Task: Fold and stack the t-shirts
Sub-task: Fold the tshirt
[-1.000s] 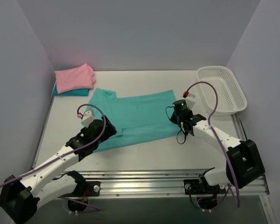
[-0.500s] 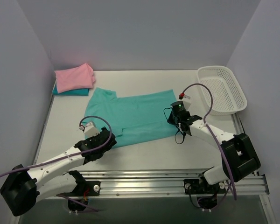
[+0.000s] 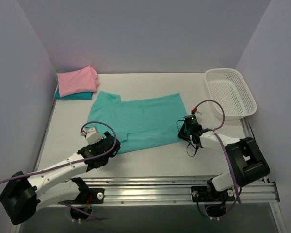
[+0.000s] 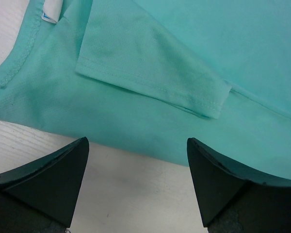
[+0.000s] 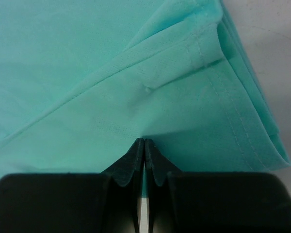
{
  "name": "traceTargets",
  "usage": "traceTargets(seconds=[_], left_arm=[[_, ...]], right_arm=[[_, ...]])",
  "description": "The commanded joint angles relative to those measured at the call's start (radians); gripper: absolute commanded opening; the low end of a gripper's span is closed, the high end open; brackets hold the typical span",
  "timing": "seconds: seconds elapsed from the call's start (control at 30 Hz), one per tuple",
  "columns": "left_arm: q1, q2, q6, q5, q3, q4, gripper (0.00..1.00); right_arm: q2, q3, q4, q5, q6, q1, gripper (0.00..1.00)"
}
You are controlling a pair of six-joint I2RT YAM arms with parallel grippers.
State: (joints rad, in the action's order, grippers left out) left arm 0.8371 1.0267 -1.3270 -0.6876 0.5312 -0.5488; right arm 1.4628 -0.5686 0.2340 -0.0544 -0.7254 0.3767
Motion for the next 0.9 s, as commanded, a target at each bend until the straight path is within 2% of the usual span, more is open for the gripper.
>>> traceTargets(seconds=[0.0, 0.13, 0.27, 0.4, 0.5, 0.6, 0.73, 0.77, 0.8, 0.83, 0.87], left_arm=[[0.005, -0.027, 0.006, -0.055, 0.058, -0.039, 0.91], [0.005, -0.034, 0.032, -0.064, 0.076, -0.049, 0.91], [0.003, -0.039, 0.058, -0.079, 0.09, -0.049, 0.91], [0.003, -0.05, 0.068, -0.093, 0.09, -0.056, 0.92], [0.002, -0.056, 0.077, -0.095, 0.085, -0.051, 0.93], [0.0, -0.054, 0.089, -0.092, 0.087, -0.04, 0.93], [-0.003, -0.037, 0.1, -0.089, 0.093, -0.022, 0.93], [-0.001, -0.034, 0.101, -0.087, 0.096, -0.019, 0.93], [-0.001, -0.031, 0.101, -0.089, 0.098, -0.014, 0.93], [-0.001, -0.022, 0.101, -0.086, 0.096, -0.001, 0.93], [-0.001, -0.017, 0.101, -0.086, 0.096, 0.007, 0.93]], right_arm=[[0.014, 0.045, 0.054, 0.106, -0.049, -0.033, 0.0], [0.004, 0.12, 0.08, 0.171, -0.103, -0.084, 0.0], [-0.054, 0.183, 0.035, 0.151, -0.189, -0.09, 0.0], [-0.221, 0.255, -0.109, 0.061, -0.256, -0.09, 0.0], [-0.474, 0.266, -0.31, 0.004, -0.262, -0.091, 0.0], [-0.635, 0.236, -0.425, -0.047, -0.263, -0.088, 0.0], [-0.716, 0.172, -0.496, -0.073, -0.215, -0.085, 0.0], [-0.723, 0.162, -0.484, -0.064, -0.201, -0.084, 0.05], [-0.733, 0.151, -0.478, -0.062, -0.194, -0.078, 0.16], [-0.734, 0.124, -0.472, -0.074, -0.18, -0.073, 0.28], [-0.734, 0.11, -0.467, -0.087, -0.174, -0.068, 0.48]])
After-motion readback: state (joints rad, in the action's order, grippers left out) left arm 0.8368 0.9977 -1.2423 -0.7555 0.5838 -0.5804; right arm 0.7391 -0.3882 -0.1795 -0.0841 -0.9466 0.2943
